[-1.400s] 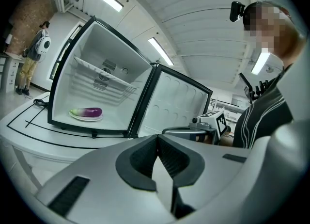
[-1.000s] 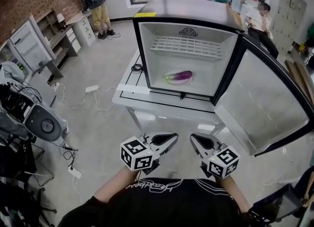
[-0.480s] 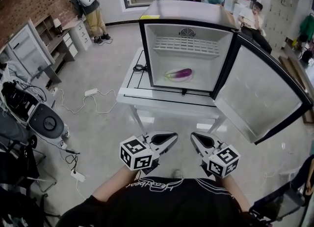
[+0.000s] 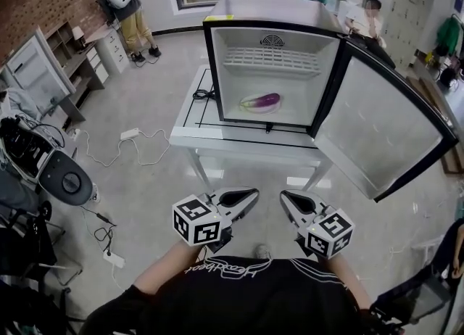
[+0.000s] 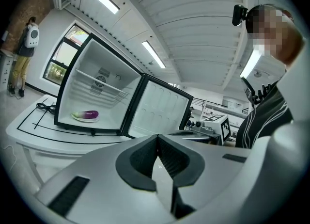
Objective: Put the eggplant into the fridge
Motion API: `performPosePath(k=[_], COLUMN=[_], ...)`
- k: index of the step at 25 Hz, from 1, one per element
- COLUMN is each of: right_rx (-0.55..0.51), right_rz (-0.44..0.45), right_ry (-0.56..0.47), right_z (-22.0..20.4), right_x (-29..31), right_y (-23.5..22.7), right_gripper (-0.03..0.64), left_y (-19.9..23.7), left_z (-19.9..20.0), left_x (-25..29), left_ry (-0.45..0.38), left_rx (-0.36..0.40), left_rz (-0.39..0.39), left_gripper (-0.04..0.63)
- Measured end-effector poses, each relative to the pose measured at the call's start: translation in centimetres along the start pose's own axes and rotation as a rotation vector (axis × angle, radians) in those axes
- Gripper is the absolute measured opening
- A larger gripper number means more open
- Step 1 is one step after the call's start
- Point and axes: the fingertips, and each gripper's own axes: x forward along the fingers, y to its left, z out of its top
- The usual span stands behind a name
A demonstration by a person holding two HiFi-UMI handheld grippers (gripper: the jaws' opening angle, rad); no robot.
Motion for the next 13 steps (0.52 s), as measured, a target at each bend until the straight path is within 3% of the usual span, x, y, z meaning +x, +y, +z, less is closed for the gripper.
performPosePath(k=[6,13], right_rx=[-0.01,-0.024], right_rz=[-0.009,0.001], right_ry=[-0.024,-0.027], right_z=[0.76,0.97], right_x=[-0.05,0.1], right_y=[-0.33,0.24], right_gripper=[0.006,0.006], left_y=[-0.57,-0.52], left_z=[0.71,0.25], left_x=[0.24,-0.35], left_ry=[0.017,0.021], left_rx=[0.055,0.034], left_rz=[-0.006,0.008], left_gripper=[0.009,0.009])
